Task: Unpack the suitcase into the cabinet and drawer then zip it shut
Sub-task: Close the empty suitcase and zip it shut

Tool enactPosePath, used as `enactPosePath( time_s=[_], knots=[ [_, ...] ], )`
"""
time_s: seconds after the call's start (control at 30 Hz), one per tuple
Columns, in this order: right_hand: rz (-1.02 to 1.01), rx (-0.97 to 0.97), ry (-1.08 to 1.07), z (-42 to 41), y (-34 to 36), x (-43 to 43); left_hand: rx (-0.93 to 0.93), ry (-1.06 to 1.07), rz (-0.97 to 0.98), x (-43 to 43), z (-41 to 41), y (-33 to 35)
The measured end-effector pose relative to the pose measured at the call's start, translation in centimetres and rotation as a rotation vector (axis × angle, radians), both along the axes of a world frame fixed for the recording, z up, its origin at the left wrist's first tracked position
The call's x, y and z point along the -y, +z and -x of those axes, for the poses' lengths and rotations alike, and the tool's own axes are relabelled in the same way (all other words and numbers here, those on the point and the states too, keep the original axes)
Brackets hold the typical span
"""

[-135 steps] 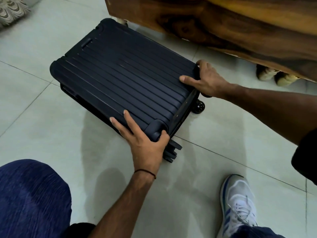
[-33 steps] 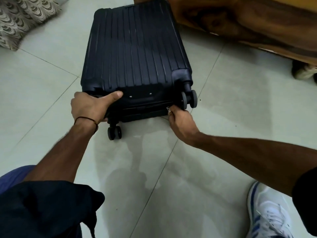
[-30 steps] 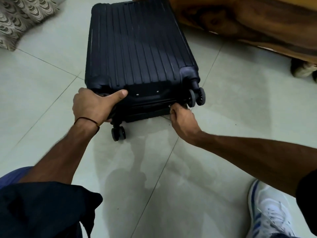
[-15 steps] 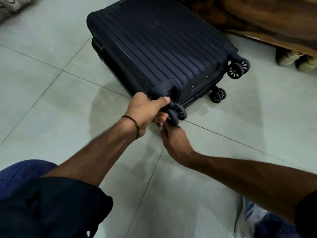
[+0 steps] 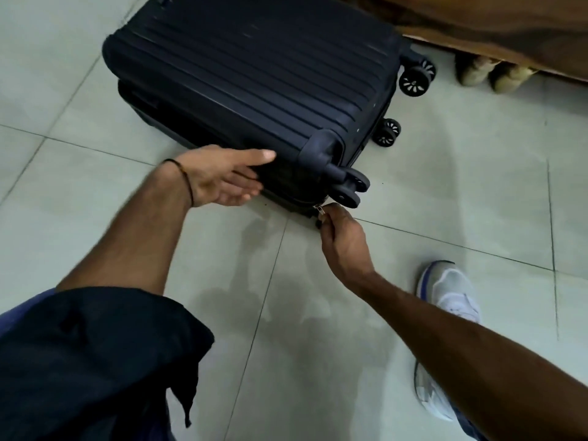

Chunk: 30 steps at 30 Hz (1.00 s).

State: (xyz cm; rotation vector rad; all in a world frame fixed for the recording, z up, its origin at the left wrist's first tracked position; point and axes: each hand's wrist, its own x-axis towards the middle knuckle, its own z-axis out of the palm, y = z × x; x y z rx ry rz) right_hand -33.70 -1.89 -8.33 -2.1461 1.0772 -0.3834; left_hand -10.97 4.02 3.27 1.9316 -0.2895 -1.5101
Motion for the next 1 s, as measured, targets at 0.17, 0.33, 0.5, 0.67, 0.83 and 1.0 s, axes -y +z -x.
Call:
enactPosePath(
  time_s=[0.17,0.33,0.5,0.67,0.83,1.0],
  knots=[
    [-0.059,0.043,-0.097,-0.3,-0.2,-0.8,0.068,0.393,-0.084,0.2,-2.5,-4.7],
    [-0.087,0.035,-0.127,-0.2,0.0,-0.5,0.046,0.420,-0.020,1.4,-0.9,-8.1],
    [-0.078,-0.025,-0.119,0.5,0.9,0.8,0.021,0.631,0.133,2.8,-1.1,-9.3],
    [-0.036,-0.046,-0.113,1.1,0.8,1.6,0.153,0.768,0.159,3.9,-1.8,-9.9],
    [-0.036,-0.037,-0.135,1.0,0.6,1.1,0.117,0.704,0.168,3.8,-3.0,-10.0],
    [-0.053,-0.016,-0.289,1.1,0.7,0.7,-0.042,0.572,0.202,3.7,-2.1,-9.4]
  ],
)
